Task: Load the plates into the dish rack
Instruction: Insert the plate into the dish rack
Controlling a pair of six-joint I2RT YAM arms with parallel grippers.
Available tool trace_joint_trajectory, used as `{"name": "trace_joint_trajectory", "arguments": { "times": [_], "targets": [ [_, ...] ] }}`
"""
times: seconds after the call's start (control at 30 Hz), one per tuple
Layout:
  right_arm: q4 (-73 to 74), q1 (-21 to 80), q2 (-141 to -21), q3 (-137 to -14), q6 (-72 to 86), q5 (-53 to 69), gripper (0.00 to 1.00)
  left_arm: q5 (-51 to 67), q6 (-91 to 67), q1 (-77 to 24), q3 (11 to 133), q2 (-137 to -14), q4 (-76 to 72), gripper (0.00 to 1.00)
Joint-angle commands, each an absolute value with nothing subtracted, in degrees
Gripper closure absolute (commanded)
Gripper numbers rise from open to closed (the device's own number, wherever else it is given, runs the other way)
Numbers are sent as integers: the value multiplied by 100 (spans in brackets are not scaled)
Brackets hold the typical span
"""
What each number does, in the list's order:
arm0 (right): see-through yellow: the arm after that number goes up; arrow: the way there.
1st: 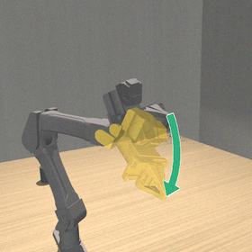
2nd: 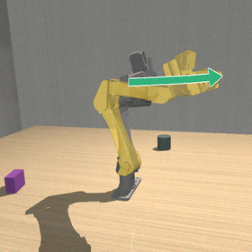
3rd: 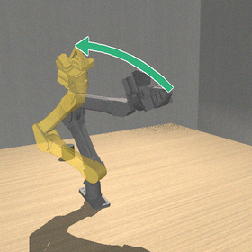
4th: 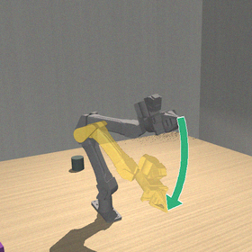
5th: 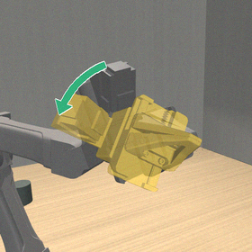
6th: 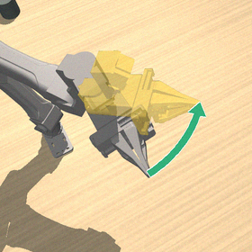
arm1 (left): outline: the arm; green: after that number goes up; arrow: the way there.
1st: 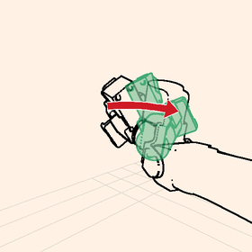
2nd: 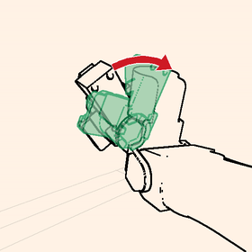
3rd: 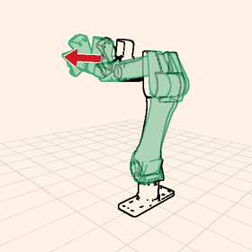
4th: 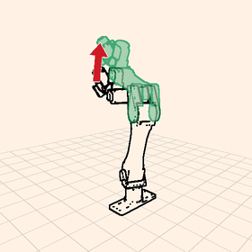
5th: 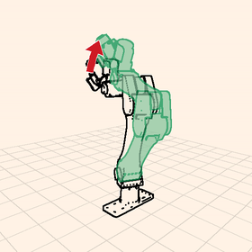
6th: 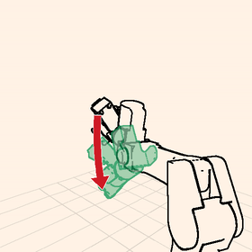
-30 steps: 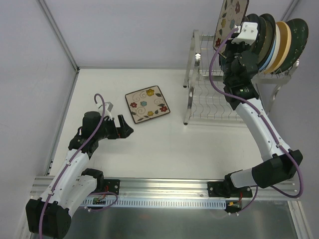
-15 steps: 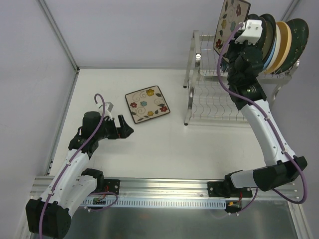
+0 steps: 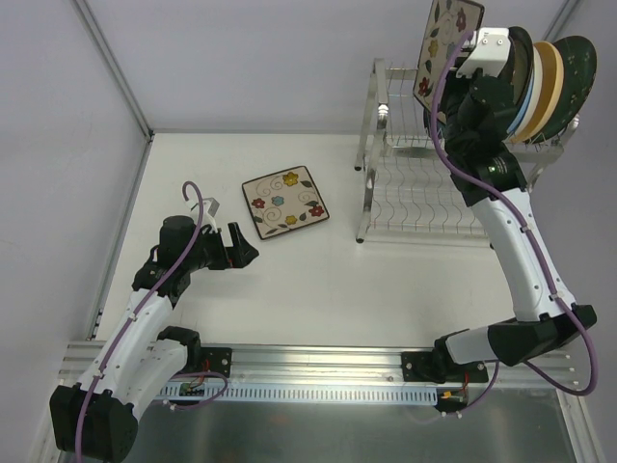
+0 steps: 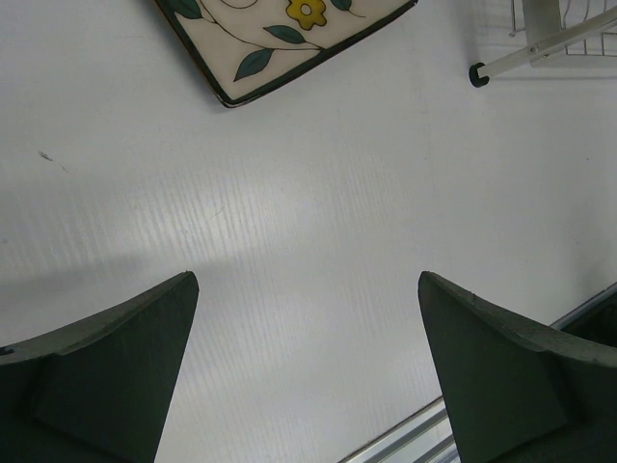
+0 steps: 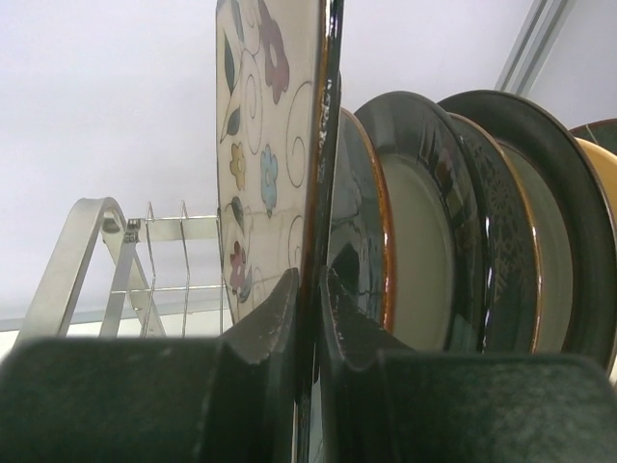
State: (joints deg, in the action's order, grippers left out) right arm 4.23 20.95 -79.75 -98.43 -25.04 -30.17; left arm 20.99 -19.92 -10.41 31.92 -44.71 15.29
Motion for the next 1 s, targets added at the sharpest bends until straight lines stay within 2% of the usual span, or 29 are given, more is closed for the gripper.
{"name": "trace_joint_trajectory", "arguments": {
  "times": [0.0, 0.13, 0.37, 0.97],
  "targets": [
    [588, 2329, -8068, -10283, -2347, -2707, 99, 2267, -1854, -1028, 3226, -4430, 1327, 1],
    [791, 2364, -8262, -10722, -2355, -2838, 99, 2285, -1863, -1028, 3226, -4439, 1318, 1],
    [879, 2575, -8358, -10767, -2478, -3041, 99, 2268, -1863, -1028, 3226, -4447, 1318, 1],
    [1028, 2962, -8201, -9985, -2136, -3603, 99, 2285, -1863, -1028, 3234, -4465, 1327, 1]
  ]
}}
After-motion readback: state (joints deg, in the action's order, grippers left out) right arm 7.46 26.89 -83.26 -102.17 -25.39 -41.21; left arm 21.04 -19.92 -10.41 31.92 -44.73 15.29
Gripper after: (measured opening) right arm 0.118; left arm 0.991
